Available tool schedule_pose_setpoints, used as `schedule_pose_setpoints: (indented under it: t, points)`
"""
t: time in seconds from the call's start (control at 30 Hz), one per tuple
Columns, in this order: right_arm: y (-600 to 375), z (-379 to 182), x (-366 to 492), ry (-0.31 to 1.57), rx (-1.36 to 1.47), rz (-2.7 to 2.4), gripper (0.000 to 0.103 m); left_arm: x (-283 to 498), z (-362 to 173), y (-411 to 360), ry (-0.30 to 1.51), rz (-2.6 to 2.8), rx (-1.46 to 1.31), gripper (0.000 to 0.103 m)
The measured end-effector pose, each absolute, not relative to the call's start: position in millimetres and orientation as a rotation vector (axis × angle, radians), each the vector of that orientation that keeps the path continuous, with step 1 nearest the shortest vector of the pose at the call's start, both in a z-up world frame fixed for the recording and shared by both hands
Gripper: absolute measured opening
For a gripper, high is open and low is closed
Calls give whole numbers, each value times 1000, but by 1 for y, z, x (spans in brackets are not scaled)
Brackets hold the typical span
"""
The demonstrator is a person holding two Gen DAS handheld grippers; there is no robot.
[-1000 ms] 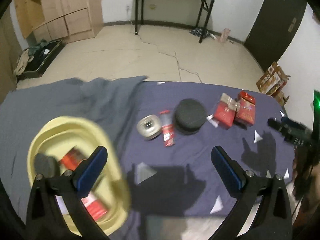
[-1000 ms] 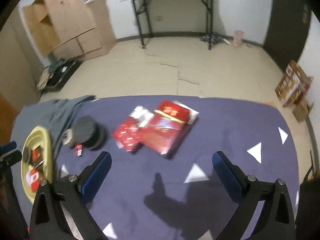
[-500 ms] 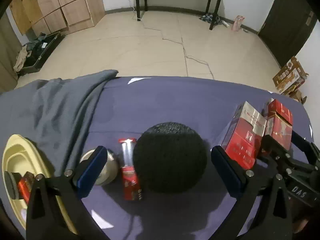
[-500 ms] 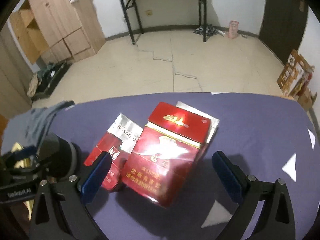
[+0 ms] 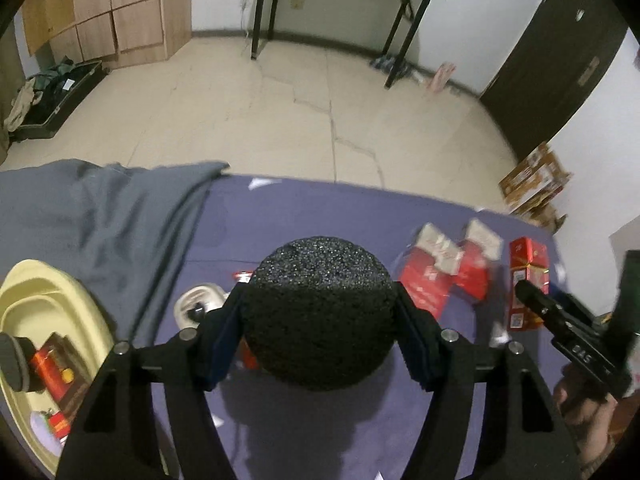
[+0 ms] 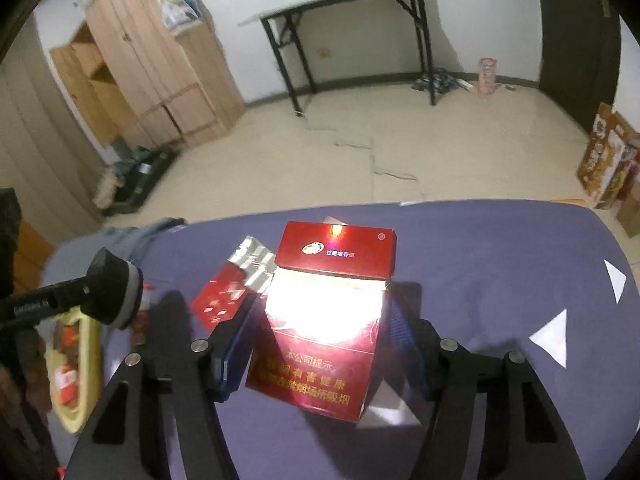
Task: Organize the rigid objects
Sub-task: 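Place both held items into the yellow tray and release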
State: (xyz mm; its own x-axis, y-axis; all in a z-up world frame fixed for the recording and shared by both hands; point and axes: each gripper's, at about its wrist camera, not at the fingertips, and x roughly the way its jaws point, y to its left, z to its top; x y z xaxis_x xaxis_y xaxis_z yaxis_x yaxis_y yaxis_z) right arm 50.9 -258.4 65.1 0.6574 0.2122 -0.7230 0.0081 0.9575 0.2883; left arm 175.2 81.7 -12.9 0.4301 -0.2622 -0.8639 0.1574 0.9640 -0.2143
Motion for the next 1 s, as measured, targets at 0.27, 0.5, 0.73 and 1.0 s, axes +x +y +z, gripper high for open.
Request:
schedule_pose_setpoints:
  t: [0.27, 0.5, 0.73, 1.0]
  points:
    - [-242, 104, 8, 814, 142, 207, 61, 121, 58, 172, 1013, -211, -152, 69]
    - [-94, 152, 9, 825, 17, 539, 60, 61, 85, 299, 1019, -29, -84, 69]
    - [64, 92, 33, 981, -152, 759, 60, 38, 6, 378, 1184, 73, -113, 69]
    - [140, 33, 83, 1067, -180, 776, 60, 56, -74, 398, 1245, 84, -162, 70]
